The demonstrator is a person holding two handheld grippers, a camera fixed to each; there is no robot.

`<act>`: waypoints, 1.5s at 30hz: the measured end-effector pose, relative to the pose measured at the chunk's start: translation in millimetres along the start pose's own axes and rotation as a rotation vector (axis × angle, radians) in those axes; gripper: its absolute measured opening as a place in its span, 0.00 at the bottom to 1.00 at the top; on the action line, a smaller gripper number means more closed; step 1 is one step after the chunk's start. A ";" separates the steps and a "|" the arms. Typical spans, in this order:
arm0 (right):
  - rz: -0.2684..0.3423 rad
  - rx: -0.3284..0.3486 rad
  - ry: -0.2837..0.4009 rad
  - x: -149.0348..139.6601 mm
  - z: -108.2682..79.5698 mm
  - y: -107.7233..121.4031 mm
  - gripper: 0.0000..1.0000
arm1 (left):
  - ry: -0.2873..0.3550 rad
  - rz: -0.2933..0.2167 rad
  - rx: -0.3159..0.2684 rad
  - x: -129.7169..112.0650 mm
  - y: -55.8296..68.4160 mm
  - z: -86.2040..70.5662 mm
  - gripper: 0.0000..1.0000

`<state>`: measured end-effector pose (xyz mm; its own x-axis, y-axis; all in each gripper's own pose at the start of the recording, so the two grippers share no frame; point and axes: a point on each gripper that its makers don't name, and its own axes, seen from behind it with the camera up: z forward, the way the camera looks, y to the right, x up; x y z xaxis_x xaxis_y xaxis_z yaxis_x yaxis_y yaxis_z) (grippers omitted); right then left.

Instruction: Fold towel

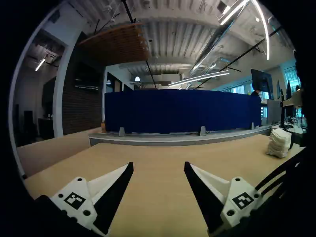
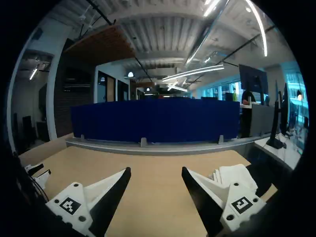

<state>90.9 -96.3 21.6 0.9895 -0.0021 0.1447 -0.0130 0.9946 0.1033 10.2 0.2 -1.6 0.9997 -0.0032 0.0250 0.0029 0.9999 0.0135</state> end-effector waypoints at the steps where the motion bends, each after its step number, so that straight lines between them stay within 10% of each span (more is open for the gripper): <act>1: -0.005 0.001 -0.003 -1.6 0.4 -1.0 1.00 | -0.001 -0.002 0.000 -3.0 -0.5 0.9 0.95; 21: -0.043 0.023 -0.026 -13.3 8.0 -16.5 1.00 | 0.026 0.002 -0.007 -11.6 0.3 4.9 0.95; 36: -0.037 -0.058 0.048 6.2 -8.0 37.0 1.00 | 0.025 0.002 -0.003 -10.9 -2.1 2.5 0.96; 45: -0.054 -0.095 0.045 -29.4 -3.1 57.4 1.00 | 0.025 0.002 -0.003 -11.2 -2.1 2.9 0.95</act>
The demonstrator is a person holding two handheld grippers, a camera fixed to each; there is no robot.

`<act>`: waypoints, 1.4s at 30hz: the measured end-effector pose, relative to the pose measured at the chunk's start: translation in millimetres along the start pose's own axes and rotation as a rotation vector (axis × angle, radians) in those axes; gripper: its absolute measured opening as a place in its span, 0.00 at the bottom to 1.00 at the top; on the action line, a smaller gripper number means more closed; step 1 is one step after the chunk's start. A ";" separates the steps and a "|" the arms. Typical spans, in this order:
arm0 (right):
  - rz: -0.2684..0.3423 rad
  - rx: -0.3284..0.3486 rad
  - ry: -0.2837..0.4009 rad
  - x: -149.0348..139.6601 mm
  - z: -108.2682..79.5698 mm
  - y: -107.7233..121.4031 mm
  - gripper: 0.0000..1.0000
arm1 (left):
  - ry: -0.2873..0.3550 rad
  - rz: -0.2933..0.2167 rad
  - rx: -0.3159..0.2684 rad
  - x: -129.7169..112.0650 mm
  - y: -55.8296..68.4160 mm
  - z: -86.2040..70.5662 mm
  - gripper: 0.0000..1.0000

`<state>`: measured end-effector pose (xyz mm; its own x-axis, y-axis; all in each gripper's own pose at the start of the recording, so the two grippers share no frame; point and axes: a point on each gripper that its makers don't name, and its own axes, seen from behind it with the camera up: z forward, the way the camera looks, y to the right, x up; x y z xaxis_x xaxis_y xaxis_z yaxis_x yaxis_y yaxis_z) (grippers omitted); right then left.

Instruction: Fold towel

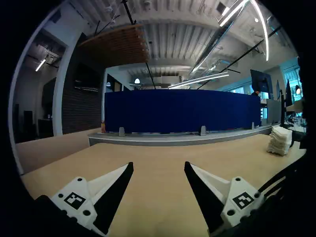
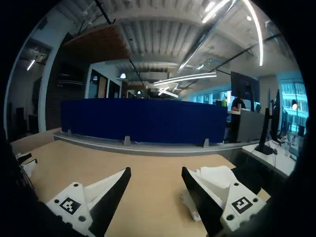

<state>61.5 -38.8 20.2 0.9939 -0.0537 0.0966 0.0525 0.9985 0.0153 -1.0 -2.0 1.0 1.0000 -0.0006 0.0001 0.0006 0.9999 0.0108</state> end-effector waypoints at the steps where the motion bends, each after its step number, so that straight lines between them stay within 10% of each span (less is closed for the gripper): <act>1: 0.004 0.007 0.004 -4.6 0.2 -2.2 1.00 | 0.000 0.000 0.000 0.0 0.0 0.0 0.96; 20: 0.107 -0.064 -0.001 -83.2 27.0 42.3 1.00 | 0.000 0.000 0.000 -0.4 -0.2 -0.2 0.96; 42: 0.083 -0.013 0.060 -94.6 9.9 46.6 1.00 | 0.000 -0.001 0.000 0.2 0.0 0.4 0.96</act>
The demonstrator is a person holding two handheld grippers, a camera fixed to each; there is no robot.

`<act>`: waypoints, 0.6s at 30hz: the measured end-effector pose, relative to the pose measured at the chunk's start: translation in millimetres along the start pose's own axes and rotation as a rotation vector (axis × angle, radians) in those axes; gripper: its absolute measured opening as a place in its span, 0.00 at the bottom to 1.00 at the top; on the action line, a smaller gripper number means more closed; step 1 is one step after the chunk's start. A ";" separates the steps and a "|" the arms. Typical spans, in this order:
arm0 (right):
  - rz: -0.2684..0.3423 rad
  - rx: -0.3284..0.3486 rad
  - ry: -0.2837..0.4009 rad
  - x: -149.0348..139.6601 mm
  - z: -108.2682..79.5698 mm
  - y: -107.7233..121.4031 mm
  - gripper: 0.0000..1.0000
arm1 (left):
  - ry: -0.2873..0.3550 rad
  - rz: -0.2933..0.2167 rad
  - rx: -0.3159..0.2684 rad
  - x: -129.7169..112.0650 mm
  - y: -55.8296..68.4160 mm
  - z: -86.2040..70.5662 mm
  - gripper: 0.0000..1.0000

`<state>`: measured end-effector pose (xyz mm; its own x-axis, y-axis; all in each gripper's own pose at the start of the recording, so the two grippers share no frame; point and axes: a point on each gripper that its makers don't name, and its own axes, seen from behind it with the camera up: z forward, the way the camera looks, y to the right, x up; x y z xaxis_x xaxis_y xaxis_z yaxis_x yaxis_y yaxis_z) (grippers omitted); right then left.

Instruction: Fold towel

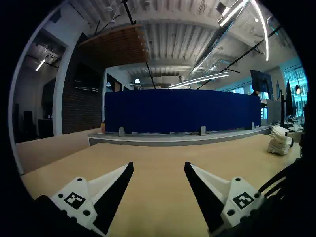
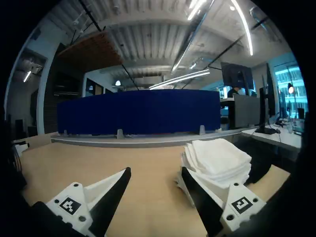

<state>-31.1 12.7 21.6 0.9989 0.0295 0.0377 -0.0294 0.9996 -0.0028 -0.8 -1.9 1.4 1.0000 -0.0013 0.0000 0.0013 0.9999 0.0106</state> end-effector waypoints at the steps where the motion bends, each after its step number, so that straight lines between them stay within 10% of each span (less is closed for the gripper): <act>1: -0.003 0.003 0.007 0.4 0.3 -0.6 1.00 | 0.000 0.000 0.000 0.0 0.1 0.0 0.96; 18: -0.035 0.017 0.038 2.1 -1.0 -10.4 1.00 | 0.000 0.000 0.000 -0.1 0.0 -0.2 0.96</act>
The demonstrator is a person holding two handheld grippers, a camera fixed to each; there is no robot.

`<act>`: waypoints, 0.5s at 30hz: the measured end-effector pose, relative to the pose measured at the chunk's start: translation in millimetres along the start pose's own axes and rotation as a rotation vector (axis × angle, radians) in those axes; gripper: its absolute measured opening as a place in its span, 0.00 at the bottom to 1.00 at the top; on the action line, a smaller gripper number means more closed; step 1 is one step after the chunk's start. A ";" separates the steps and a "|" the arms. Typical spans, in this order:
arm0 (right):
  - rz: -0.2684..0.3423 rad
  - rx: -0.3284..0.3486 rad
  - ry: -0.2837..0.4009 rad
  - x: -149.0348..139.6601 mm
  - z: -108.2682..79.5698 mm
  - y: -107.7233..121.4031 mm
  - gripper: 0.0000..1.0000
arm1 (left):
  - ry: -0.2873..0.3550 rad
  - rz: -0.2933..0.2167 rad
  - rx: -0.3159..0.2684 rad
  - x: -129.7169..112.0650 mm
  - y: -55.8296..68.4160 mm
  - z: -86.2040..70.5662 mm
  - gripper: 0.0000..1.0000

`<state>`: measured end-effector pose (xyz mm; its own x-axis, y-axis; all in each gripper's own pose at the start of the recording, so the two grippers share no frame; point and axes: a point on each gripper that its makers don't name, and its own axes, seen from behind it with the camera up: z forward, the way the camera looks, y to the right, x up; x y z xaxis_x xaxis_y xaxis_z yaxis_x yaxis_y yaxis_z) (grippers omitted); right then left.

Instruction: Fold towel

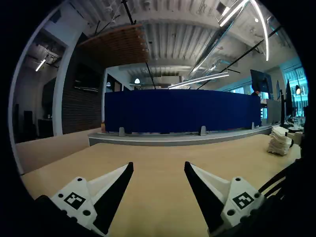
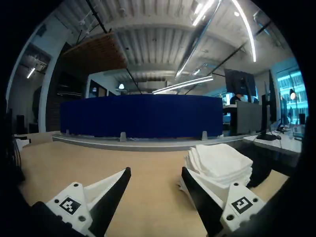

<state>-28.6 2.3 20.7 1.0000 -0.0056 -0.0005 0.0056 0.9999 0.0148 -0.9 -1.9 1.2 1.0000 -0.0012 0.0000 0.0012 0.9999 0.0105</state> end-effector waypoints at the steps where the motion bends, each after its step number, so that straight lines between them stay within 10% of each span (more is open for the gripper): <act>1: 0.000 0.000 0.000 -0.3 -0.7 0.1 1.00 | 0.000 0.000 0.000 0.0 0.0 0.0 0.96; 15: 0.001 0.002 0.000 0.0 -2.9 -0.6 1.00 | 0.000 0.000 0.000 -0.7 0.6 0.0 0.96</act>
<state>-28.6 1.7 17.8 1.0000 -0.0050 0.0000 0.0050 0.9999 0.0165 -1.6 -1.3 1.2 1.0000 -0.0012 -0.0003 0.0012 0.9999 0.0105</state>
